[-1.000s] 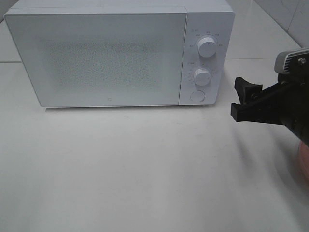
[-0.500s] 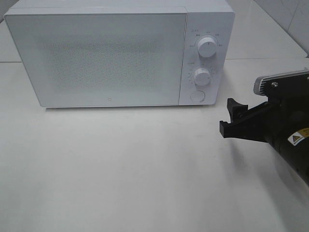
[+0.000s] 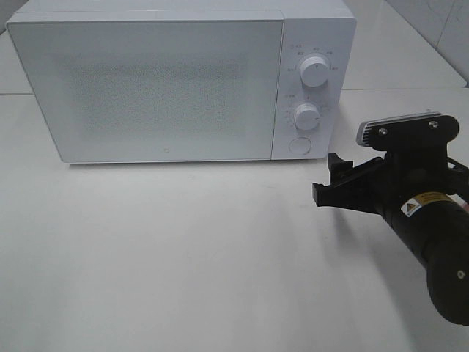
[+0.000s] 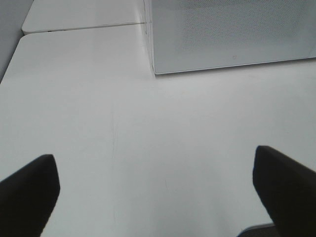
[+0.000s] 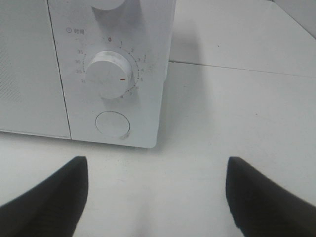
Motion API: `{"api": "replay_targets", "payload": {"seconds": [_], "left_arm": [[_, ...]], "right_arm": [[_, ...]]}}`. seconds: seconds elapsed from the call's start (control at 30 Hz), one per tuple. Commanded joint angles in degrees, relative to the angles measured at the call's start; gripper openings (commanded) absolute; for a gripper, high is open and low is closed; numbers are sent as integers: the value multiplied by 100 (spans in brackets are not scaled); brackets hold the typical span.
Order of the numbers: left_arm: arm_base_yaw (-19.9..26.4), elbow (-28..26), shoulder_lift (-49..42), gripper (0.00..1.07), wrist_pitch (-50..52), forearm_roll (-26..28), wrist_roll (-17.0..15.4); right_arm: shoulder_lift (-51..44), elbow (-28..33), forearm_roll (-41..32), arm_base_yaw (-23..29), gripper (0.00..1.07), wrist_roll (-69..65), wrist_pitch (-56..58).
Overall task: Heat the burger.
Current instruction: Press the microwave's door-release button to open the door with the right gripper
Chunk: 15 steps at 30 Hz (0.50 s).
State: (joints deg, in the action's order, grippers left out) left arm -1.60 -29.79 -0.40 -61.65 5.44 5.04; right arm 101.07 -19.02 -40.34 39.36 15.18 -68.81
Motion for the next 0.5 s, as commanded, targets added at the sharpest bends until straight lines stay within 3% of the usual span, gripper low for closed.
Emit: {"api": "replay_targets", "payload": {"seconds": [0.03, 0.5], "left_arm": [[-34, 17, -80, 100, 46, 23, -11], [-34, 17, -80, 100, 46, 23, -11]], "right_arm": [[103, -166, 57, 17, 75, -29, -74], [487, -602, 109, 17, 75, -264, -34]]}}
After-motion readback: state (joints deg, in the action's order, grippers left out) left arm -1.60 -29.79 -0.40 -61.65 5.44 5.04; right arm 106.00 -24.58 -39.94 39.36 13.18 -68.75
